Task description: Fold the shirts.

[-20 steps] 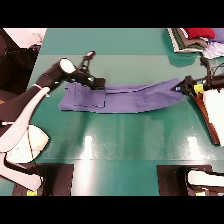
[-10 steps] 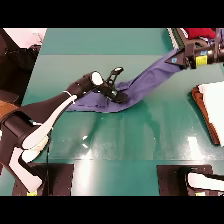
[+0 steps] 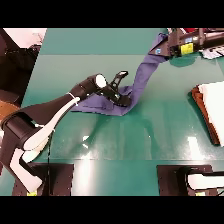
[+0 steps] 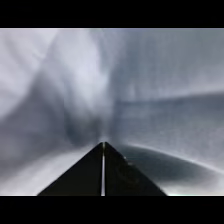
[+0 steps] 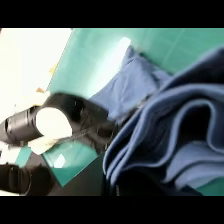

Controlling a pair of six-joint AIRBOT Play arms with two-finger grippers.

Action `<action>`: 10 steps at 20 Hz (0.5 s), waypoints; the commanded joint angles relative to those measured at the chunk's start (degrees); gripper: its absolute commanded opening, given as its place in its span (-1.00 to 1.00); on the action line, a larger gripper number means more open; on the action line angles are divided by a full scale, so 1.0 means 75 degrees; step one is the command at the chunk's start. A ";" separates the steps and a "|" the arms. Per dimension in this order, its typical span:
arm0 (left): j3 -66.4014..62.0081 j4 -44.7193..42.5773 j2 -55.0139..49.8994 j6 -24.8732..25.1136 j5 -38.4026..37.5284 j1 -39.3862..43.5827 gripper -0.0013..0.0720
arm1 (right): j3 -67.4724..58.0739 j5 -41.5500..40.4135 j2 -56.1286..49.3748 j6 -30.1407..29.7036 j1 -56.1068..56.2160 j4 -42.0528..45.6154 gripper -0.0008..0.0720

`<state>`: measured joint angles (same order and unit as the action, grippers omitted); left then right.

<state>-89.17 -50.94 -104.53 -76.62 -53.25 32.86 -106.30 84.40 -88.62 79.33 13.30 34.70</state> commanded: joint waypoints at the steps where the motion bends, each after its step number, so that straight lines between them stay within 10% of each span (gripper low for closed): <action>1: -0.0006 -0.0082 0.0376 0.0015 -0.0067 -0.0609 -0.91 | -0.0157 0.0114 -0.0236 -0.0160 0.0501 -0.0009 -0.94; 10: -0.0023 -0.1000 0.1874 0.0079 -0.0962 -0.3378 -0.91 | -0.0160 -0.1518 -0.1148 -0.1070 0.2833 -0.0035 -0.94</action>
<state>-89.27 -55.99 -93.60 -76.14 -58.04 13.85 -107.44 79.81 -94.83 74.17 28.82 34.46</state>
